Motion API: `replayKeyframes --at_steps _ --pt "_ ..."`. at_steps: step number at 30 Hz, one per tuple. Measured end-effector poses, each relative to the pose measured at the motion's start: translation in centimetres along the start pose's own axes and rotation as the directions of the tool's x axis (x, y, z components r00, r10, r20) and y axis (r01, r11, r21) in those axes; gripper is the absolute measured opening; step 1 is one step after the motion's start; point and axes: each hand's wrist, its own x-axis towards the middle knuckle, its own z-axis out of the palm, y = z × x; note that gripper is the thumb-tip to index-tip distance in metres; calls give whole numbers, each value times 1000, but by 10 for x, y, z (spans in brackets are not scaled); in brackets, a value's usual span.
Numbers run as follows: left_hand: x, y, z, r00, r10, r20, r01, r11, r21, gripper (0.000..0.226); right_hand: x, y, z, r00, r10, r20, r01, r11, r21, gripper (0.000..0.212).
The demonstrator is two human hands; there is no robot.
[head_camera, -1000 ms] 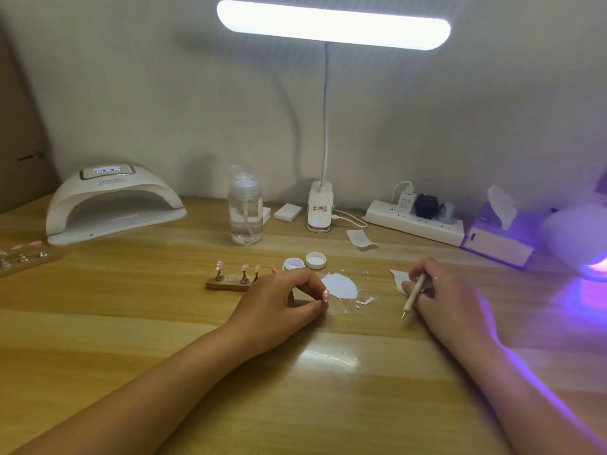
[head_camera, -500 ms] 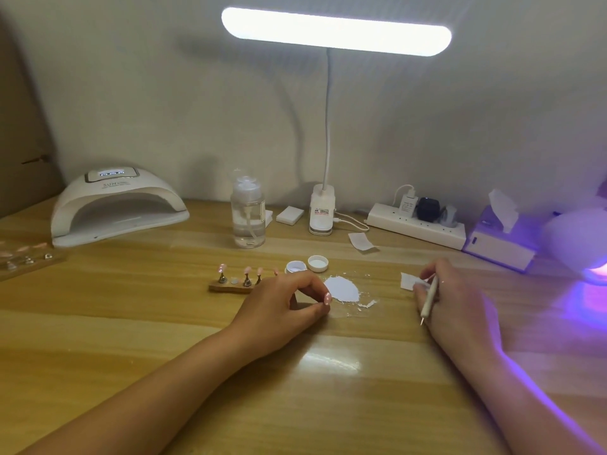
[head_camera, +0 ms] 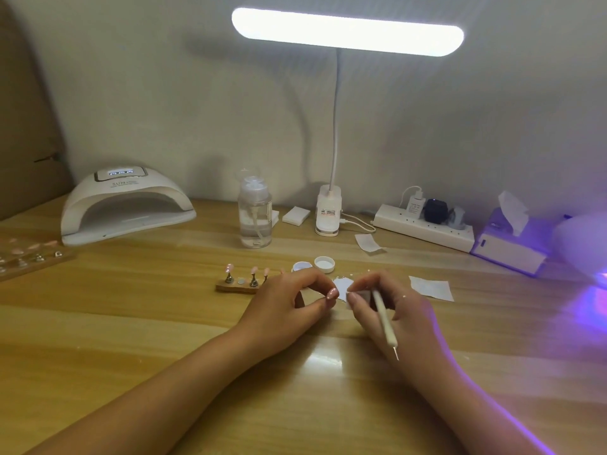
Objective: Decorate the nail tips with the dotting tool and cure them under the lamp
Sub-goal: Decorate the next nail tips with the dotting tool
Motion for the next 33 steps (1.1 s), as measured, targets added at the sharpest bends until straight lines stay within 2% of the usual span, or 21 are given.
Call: replayKeyframes --at_steps 4,9,23,33 --pt "0 -1 1 1000 24 -16 -23 999 32 5 0 1 1 998 -32 45 33 999 -16 9" --pt "0 -2 1 999 42 -15 -41 997 66 6 1 2 2 998 -58 35 60 997 -50 15" --pt "-1 0 1 997 81 -16 -77 987 144 19 1 4 3 999 -7 44 11 996 -83 12" --pt "-2 0 2 990 136 -34 -126 970 208 9 0 3 3 998 26 50 -21 995 -95 15"
